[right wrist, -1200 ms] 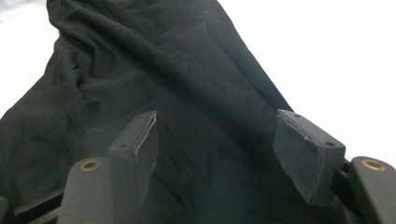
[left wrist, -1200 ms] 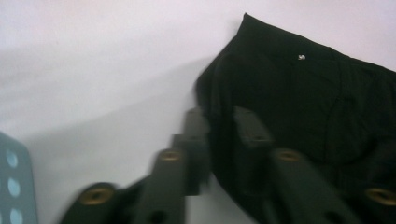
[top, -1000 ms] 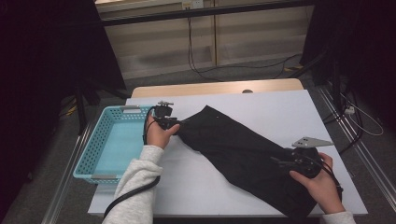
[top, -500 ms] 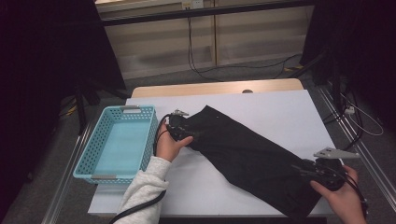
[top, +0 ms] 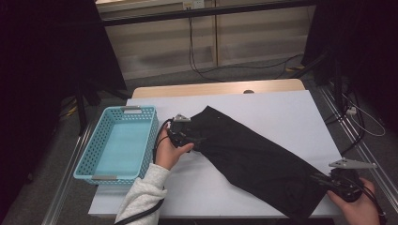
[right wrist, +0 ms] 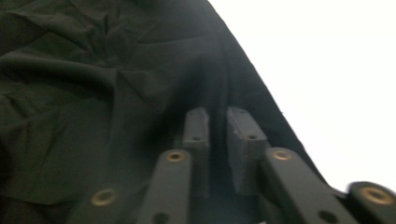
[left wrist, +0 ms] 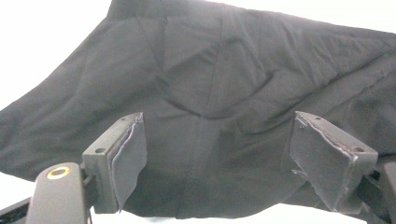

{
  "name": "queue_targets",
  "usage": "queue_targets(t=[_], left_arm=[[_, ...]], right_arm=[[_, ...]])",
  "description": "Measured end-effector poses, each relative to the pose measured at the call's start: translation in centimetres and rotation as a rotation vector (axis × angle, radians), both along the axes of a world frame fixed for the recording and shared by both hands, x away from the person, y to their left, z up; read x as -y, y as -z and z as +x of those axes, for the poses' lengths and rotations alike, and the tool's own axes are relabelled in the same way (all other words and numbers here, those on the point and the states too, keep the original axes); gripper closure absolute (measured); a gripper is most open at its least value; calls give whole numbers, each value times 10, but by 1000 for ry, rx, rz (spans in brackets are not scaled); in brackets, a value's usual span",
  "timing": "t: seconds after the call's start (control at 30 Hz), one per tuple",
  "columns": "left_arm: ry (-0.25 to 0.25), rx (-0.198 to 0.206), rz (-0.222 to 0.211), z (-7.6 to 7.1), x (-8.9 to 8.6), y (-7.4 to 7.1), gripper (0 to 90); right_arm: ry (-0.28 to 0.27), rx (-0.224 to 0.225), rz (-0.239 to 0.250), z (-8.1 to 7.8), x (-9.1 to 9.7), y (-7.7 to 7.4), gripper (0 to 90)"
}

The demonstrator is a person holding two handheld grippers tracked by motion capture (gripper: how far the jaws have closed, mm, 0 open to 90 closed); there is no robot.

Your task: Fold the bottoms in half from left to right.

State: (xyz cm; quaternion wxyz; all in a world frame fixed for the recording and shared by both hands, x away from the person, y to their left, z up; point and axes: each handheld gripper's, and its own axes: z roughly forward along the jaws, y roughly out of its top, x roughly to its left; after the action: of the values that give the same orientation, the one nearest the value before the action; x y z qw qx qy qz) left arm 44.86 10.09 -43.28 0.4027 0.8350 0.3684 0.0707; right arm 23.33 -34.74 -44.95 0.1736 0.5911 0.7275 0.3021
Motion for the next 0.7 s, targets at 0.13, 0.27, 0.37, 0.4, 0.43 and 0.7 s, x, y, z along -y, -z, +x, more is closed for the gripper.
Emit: queue_targets(t=[0.13,0.27,0.37,0.4,0.43,0.7], left_arm=[[8,-8,6,-1,0,2,196],[11,-14,10,-1,0,4,196],[5,-11,8,-1,0,5,196],[9,-10,12,-1,0,5,196],[9,-10,13,-1,0,5,196],[9,-13,15,0,0,7,192]], right_arm=[[-15,-6,-11,2,0,-2,900],[8,-1,25,-3,20,-12,899],[38,-11,27,-4,30,-10,890],[40,-17,14,-3,30,-7,828],[40,-17,14,-3,30,-7,828],[24,62,-38,10,18,-11,630]])
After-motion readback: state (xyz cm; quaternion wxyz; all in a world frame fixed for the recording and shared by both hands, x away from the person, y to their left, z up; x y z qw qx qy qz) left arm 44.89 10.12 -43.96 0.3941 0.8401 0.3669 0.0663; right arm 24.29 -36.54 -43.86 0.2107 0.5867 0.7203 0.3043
